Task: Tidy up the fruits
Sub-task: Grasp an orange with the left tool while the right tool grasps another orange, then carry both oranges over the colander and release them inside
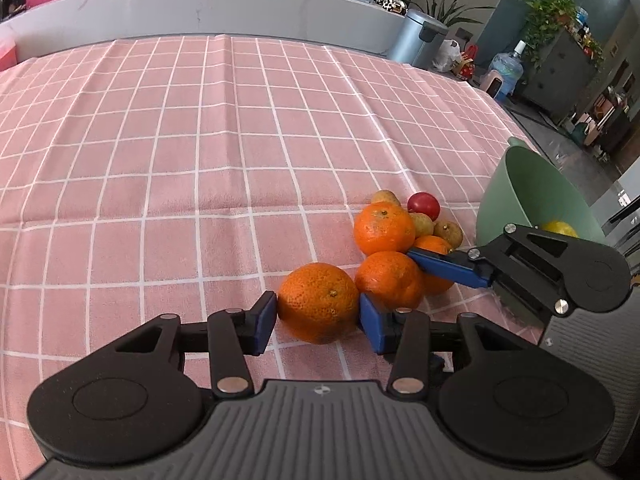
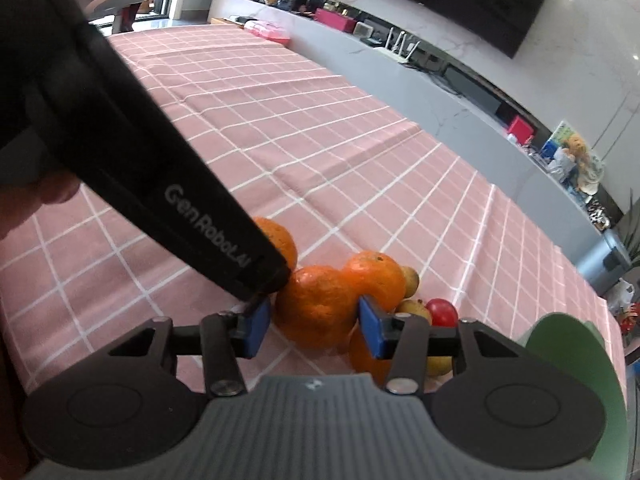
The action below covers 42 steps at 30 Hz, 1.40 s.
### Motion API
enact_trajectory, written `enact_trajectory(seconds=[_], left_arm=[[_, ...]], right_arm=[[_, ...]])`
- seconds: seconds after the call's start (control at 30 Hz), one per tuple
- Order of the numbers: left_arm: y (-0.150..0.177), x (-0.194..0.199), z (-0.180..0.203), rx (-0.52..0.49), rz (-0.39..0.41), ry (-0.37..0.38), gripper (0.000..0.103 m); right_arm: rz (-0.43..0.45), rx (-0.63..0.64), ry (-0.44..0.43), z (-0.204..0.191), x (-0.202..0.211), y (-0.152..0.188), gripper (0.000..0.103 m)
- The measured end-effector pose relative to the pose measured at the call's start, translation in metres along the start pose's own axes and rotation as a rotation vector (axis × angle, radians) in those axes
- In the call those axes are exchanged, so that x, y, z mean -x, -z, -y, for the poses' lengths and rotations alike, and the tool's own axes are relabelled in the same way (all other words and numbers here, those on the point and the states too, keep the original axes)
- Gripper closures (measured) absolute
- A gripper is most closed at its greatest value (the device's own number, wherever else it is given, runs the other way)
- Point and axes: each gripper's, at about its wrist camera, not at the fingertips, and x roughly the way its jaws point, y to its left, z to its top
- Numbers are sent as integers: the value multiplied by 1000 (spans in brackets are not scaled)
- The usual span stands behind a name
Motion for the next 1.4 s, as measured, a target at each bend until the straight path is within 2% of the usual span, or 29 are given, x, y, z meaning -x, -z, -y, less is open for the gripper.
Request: enact_trajectory(seconds=[0.13, 0.43, 0.7, 1.07, 1.4], left_arm=[[2, 4, 0, 18, 2, -10, 54], [4, 22, -5, 92, 31, -7, 54], [0, 58, 9, 129, 118, 43, 54], [-13, 81, 48, 101, 159, 97, 54], [-27, 66, 104, 18, 129, 165, 54]], right_arm=[[-3, -11, 4, 0, 1, -1, 61], [19, -40, -1, 2, 22, -6, 62], [70, -153, -10, 28, 59, -13, 62], [94, -250, 39, 65, 114, 1, 63], [57, -341, 88, 111, 143, 34, 63]])
